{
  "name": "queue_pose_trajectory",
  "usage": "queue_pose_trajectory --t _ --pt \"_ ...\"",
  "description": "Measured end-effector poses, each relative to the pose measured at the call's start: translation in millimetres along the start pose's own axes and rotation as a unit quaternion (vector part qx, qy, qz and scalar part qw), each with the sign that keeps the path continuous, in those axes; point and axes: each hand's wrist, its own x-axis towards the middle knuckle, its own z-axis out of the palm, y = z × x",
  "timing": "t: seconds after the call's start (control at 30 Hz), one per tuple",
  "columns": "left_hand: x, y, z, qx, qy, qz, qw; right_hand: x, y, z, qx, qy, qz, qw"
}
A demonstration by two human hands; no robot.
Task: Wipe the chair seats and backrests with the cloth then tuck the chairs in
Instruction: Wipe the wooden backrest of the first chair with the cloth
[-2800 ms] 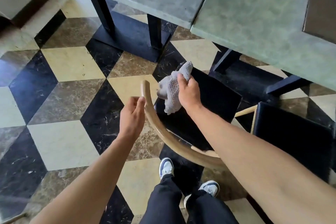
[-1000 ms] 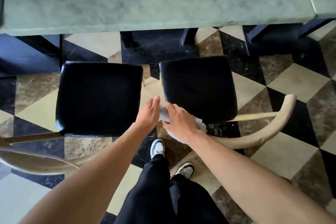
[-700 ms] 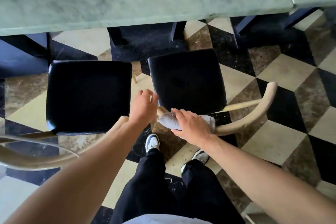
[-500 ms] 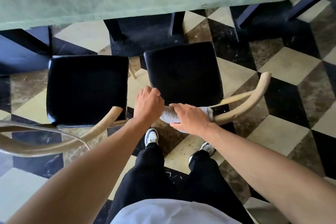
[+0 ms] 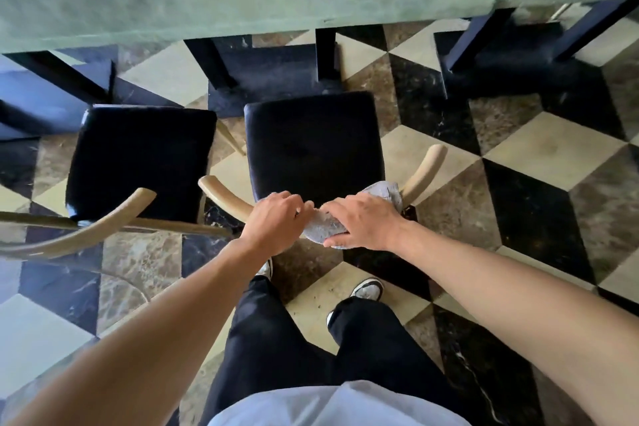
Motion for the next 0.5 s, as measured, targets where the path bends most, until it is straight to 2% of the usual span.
queue_pose_trajectory --t 0.2,0.37,0.5 --pt "0.6 30.9 20.4 0.005 -0.007 -0.030 1.000 -35.7 82.1 -14.7 0.026 -0.049 -0.042 0.998" --pt "16.1 58.2 27.3 -0.025 -0.028 -0.004 0.999 -33.5 136.4 -29.4 0.029 -0.116 -0.059 0.991" --pt "38.0 84.2 34.4 -0.062 -0.059 0.007 0.996 -25.1 173.0 -36.4 0.022 -0.113 -0.058 0.992"
